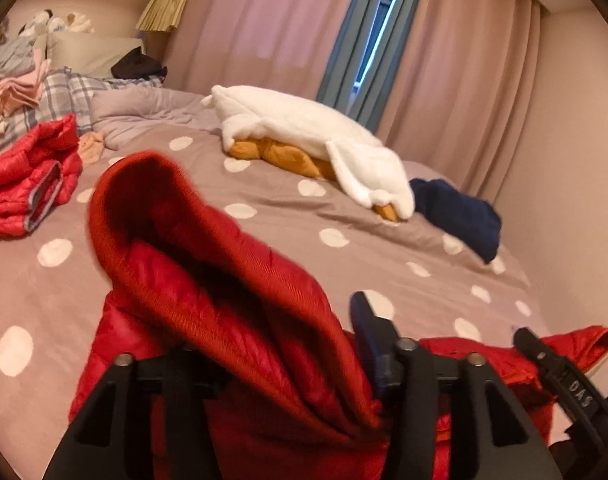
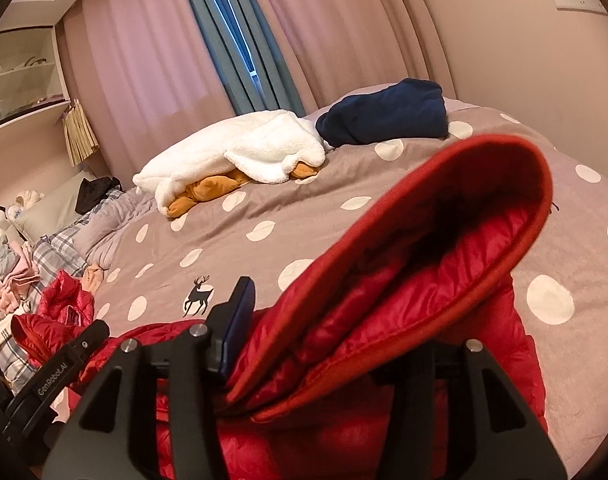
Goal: Fold large clothes
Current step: 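Lower the held hem onto the jacket and open both tools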
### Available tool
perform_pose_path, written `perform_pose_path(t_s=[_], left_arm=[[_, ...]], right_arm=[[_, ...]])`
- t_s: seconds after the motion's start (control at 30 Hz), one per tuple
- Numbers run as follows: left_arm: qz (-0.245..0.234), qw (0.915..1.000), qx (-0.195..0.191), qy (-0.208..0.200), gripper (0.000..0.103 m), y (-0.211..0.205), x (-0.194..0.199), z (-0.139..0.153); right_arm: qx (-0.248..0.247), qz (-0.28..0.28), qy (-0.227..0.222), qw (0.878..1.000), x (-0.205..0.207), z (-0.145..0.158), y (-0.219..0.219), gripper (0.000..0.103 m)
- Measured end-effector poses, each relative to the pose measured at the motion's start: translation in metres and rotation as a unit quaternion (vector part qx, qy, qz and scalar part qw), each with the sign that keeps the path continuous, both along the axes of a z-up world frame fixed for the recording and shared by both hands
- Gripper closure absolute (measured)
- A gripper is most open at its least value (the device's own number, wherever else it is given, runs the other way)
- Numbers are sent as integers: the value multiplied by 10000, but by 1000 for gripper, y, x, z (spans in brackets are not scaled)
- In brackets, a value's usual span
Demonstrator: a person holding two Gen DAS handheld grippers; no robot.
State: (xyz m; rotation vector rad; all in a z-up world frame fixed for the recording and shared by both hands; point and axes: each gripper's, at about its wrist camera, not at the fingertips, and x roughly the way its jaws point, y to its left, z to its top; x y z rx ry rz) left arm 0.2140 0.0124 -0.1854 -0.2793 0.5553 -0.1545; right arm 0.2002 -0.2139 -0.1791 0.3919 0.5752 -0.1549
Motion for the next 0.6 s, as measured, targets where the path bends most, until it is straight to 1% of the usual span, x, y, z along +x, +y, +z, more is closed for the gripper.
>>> perform_pose_path(t_s=[0.17,0.47,0.6], left_arm=[[18,9999,115,-57,49,-5,0,-1],[8,10000,41,-46,49,-1,0,-3],[16,10000,62,-7,49,-1,1,-3]], right_arm=[[-6,-15,30,10000,0,-1,1,54],[-2,-11,19,10000,-2,-1,1,53],[7,-8,15,10000,-3,-1,1,51]])
